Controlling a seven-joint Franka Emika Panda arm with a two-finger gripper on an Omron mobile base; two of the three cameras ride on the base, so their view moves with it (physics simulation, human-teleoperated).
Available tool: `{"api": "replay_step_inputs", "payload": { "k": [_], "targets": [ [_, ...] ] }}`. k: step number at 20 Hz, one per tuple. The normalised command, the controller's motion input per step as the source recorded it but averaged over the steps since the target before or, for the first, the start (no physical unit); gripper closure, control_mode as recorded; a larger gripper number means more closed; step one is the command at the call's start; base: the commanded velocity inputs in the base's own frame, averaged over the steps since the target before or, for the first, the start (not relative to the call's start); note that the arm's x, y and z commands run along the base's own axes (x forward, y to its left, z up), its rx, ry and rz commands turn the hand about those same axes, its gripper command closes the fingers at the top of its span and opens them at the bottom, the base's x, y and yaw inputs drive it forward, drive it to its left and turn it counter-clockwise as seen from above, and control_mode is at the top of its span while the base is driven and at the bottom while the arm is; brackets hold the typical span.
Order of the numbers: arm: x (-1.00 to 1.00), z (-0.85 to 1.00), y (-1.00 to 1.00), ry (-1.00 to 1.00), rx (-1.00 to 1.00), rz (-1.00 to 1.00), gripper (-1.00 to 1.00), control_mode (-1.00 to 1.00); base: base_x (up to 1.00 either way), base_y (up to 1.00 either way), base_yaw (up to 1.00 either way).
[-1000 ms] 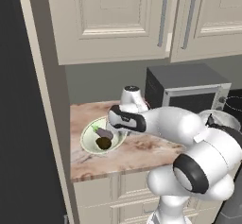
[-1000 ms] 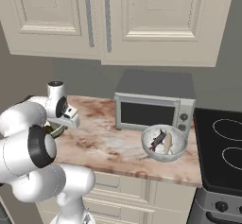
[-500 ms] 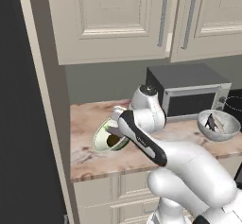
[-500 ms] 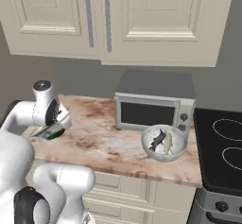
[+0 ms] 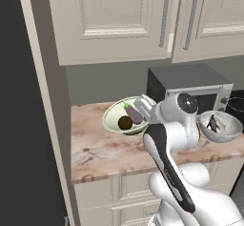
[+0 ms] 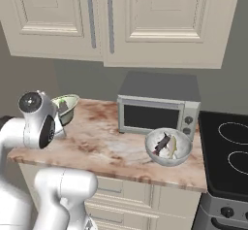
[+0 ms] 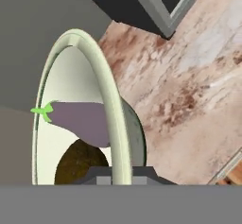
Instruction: Place the bowl with the eggplant and avocado on the second highest shelf of the fridge. Place the bowl with the fishs on the top shelf of the fridge.
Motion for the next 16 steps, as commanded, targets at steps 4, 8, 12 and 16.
{"api": "replay_step_inputs", "payload": {
  "k": [4,8,12,16],
  "targets": [
    [-0.66,1.00,-0.42,-0.15,0.20,-0.29,1.00,-1.00,0.00,0.00,0.00],
    [-0.62,0.99,-0.47,-0.05,0.23,-0.24,1.00,-1.00,0.00,0.00,0.00],
    [-0.61,0.53,-0.75,-0.04,0.26,-0.13,1.00,-1.00,0.00,0.00,0.00],
    [-0.10,0.00,-0.15,-0.03,0.04,-0.07,1.00,-1.00,0.00,0.00,0.00]
  ]
}}
